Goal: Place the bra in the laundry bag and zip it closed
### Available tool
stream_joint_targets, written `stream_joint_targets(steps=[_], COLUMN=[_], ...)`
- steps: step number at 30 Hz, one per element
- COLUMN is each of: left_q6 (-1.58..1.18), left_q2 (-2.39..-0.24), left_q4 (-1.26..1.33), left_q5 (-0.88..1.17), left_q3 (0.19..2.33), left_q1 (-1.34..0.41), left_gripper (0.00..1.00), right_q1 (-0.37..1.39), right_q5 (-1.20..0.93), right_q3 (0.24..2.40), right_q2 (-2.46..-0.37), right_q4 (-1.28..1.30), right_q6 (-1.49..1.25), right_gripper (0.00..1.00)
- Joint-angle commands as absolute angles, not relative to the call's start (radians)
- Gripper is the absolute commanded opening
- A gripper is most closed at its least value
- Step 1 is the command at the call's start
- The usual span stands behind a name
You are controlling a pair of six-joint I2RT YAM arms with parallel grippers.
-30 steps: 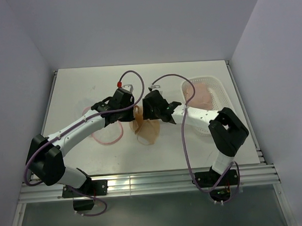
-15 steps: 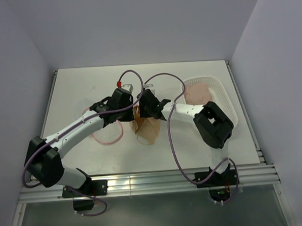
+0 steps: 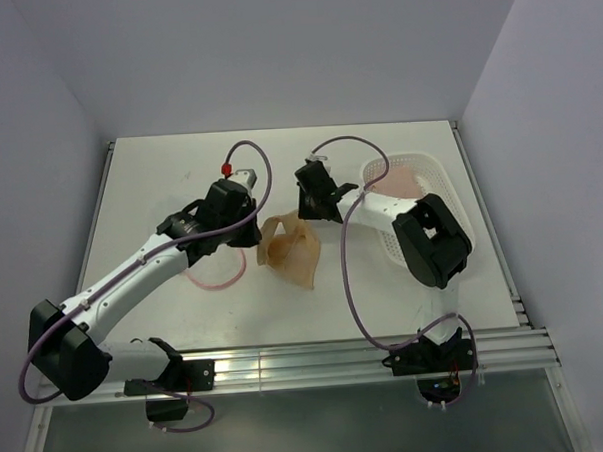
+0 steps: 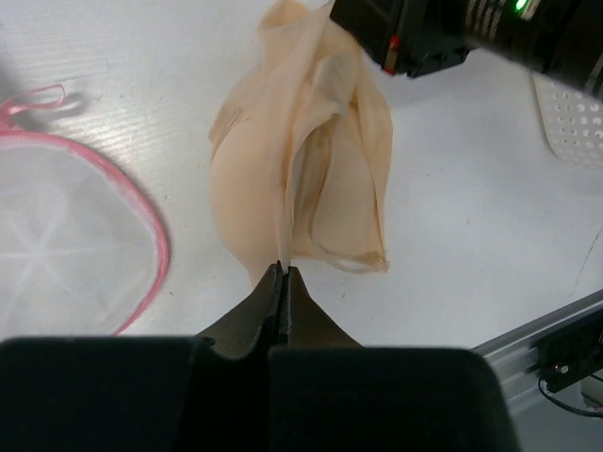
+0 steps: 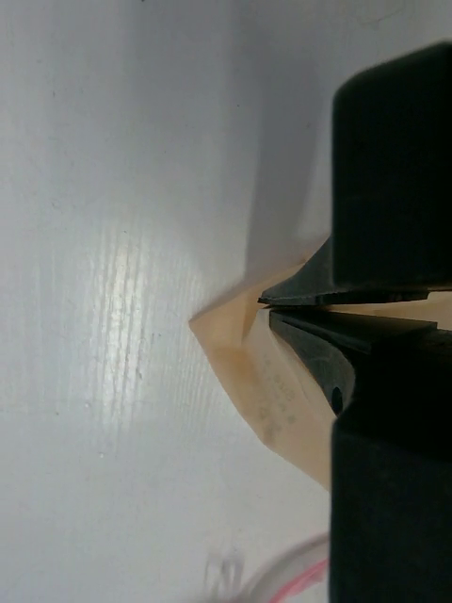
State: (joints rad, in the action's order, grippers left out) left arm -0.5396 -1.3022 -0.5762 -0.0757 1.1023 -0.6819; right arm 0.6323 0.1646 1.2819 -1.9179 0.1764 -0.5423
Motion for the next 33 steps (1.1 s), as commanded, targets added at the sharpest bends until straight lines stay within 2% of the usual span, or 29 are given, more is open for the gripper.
stream_joint_targets(steps=[1,14,28,33], left_q6=[-0.529,-0.5,-0.561,-0.618], left_q2=[-1.241,-1.066,-1.005,-0.976], left_q4=[-0.6,-0.672,-0.466,-0.332], left_q5=[-0.064,-0.009,0.29,0.408], left_q3=[1.088,1.275,1.302,1.259], left_q1=[-0.678,-0.678,-0.652,-0.632], left_gripper=[0.0,0.0,0.0,0.0], right_q1=[0.591,0.52,0.512,0.512], right_q5=[0.083,-0.026,-0.285,-0.396], right_q3=[1.313,1.322,1.235,1.197], right_q2=[-1.894,-1.871,-1.809,-1.799], right_q4=[0.17,0.17,0.005,-0.107], right_q6=[-0.555,-0.552,-0.552,-0.589], right_gripper=[0.12,0.1,0.1,0.13])
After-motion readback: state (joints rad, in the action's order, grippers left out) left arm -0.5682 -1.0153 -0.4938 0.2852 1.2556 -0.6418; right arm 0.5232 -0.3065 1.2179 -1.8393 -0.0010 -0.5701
